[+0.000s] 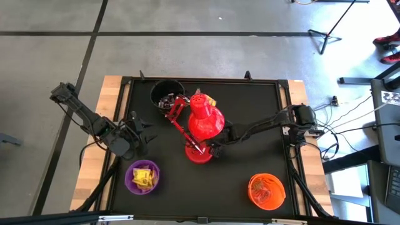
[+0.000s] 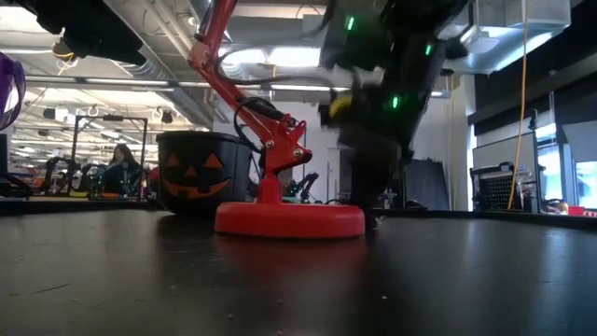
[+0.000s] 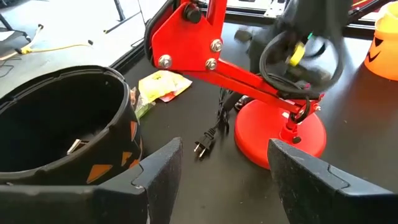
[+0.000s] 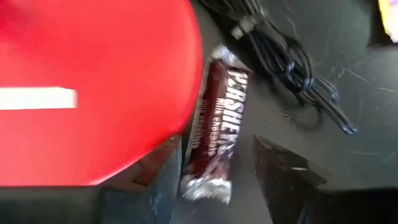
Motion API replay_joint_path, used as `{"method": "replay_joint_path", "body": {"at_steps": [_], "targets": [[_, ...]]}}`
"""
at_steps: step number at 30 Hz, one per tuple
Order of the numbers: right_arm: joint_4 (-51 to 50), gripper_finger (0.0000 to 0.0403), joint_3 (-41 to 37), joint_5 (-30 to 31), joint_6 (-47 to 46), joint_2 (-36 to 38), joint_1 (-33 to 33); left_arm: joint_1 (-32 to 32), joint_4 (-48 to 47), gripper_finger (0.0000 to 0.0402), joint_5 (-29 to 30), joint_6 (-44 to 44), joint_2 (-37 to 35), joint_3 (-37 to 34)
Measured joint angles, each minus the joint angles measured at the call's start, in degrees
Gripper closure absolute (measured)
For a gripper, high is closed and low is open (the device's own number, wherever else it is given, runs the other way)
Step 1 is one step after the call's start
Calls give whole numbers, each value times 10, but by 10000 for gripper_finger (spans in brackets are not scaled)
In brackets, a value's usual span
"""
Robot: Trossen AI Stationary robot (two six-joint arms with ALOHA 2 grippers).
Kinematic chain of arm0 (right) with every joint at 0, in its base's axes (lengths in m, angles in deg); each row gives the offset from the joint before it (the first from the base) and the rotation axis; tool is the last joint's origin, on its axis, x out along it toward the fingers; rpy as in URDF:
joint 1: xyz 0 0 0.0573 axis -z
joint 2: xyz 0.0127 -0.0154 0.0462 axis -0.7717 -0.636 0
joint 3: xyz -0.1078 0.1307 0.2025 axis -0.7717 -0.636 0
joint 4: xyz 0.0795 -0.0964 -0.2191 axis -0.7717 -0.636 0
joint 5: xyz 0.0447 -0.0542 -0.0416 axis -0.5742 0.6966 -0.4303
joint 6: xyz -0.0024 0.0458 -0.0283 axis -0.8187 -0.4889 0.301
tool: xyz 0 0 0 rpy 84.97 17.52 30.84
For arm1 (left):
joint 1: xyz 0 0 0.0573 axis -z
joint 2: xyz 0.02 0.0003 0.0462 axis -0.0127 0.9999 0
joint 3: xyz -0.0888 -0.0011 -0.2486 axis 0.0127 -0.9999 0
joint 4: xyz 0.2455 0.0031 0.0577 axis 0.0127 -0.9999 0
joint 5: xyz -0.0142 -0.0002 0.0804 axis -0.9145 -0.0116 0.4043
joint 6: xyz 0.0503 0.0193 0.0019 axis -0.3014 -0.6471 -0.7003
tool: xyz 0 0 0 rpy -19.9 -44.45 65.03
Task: Organize candy in baskets
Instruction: Put the brown chocolate bar into the black bucket
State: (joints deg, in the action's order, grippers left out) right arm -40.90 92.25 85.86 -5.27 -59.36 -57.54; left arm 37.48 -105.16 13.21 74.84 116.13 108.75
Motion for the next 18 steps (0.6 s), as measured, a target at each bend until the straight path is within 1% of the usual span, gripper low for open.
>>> {"method": "replay_joint_path", "body": {"at_steps": [3, 6, 9, 13, 14, 15, 16, 18], "targets": [[5, 209, 0, -3, 0, -8, 9, 0, 0, 177, 0, 0, 0, 0], [3, 233, 0, -8, 3, -14, 21, 0, -1, 177, 0, -2, 0, 0], [0, 280, 1, -13, 4, -18, 34, 0, -1, 177, -1, -4, 0, 0], [-3, 368, 1, -15, 7, -15, 37, 0, -1, 177, -3, -4, 0, 0], [-6, 383, 0, -15, 8, -10, 37, 0, -1, 177, -3, -4, 0, 0], [-11, 390, -1, -15, 7, -7, 37, 0, -1, 177, -3, -4, 0, 0], [-16, 388, -2, -14, 7, -2, 37, 0, -1, 177, -3, -4, 0, 0], [-28, 375, -2, -14, 1, 9, 37, 0, -1, 177, -3, -4, 0, 0]]}}
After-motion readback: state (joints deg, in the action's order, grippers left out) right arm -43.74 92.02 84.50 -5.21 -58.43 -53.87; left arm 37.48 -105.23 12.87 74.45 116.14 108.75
